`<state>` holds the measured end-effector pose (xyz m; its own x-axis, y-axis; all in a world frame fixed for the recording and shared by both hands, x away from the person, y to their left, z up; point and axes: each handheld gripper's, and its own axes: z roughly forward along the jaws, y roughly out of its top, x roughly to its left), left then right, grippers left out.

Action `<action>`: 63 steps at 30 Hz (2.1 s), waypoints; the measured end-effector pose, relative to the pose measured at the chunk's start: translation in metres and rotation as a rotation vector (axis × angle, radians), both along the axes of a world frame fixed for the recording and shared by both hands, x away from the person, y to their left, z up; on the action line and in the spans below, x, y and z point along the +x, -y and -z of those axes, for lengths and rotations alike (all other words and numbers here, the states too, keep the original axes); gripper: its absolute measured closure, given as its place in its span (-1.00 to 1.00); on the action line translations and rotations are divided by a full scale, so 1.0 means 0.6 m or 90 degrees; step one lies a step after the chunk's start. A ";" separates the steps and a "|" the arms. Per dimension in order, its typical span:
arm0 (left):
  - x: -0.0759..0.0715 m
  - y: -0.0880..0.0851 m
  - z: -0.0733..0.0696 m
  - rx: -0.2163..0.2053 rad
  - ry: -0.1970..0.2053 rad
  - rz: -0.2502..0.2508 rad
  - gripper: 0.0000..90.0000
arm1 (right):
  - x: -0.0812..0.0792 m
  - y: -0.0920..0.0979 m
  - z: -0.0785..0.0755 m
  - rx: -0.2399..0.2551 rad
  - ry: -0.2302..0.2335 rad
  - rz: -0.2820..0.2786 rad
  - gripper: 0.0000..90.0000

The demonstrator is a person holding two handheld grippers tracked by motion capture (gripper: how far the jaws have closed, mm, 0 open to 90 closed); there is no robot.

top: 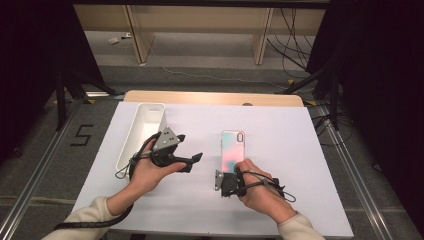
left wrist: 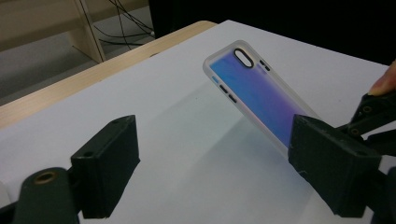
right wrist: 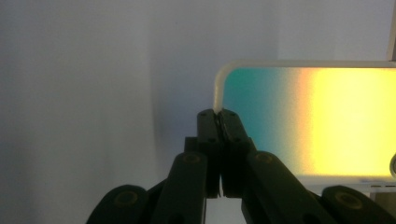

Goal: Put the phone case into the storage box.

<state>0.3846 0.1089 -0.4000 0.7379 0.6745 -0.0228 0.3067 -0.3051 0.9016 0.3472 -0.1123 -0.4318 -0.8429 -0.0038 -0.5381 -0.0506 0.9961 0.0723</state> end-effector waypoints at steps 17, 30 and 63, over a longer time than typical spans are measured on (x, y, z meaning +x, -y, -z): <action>0.032 0.040 -0.005 -0.005 -0.033 -0.028 -0.55 | 0.000 -0.019 0.004 0.003 0.021 -0.006 0.98; 0.046 0.040 0.000 -0.011 -0.049 -0.040 -0.52 | -0.002 -0.030 0.007 0.009 0.035 0.014 0.98; 0.064 0.060 0.022 -0.015 -0.135 -0.052 -0.26 | 0.004 -0.045 0.003 -0.007 0.071 -0.027 0.99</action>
<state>0.4231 0.0729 -0.4135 0.6576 0.7296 -0.1879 0.5128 -0.2508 0.8211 0.3497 -0.0851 -0.4339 -0.7763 -0.0448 -0.6288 -0.1006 0.9935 0.0533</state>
